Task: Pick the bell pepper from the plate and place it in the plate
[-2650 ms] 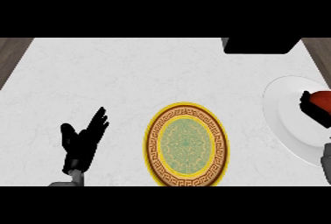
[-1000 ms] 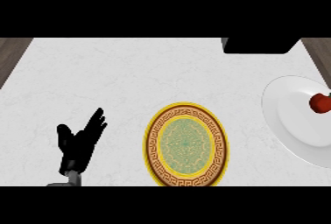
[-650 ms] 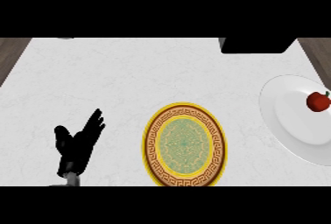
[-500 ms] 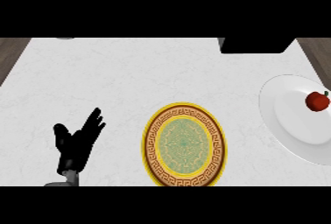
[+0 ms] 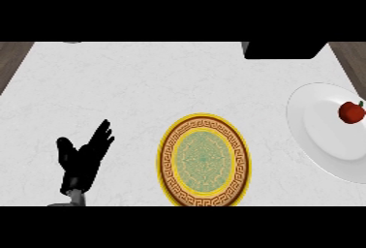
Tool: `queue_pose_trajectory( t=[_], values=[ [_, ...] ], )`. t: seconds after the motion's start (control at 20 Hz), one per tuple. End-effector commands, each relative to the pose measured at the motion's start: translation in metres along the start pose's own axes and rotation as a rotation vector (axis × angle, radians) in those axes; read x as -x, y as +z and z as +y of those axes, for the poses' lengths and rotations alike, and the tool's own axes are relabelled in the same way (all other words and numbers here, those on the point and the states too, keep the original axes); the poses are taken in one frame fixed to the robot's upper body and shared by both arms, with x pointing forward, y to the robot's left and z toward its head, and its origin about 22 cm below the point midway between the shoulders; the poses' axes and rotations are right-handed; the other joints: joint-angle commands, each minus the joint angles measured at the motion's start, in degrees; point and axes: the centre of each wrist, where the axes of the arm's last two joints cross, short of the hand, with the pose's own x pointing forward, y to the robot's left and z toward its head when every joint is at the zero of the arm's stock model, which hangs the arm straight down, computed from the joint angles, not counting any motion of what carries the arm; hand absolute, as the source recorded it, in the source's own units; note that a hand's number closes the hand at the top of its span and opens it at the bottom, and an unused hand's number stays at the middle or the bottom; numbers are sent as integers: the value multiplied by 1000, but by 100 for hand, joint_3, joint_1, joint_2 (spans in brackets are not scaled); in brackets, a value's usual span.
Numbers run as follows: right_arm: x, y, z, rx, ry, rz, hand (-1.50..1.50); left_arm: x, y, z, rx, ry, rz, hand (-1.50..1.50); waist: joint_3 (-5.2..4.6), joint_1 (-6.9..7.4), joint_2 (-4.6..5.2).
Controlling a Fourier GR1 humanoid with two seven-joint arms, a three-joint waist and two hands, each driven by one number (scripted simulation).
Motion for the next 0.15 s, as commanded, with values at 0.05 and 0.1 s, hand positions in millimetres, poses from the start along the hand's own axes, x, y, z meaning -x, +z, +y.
queue_pose_trajectory(
  t=[0.05,0.1],
  values=[
    [1,24,1,-1,35,7,-150,-9,-3,-1,18,-4,18,0,1,26,13],
    [-5,29,4,1,25,22,-150,0,8,5,5,7,0,0,0,29,12]
  ],
)
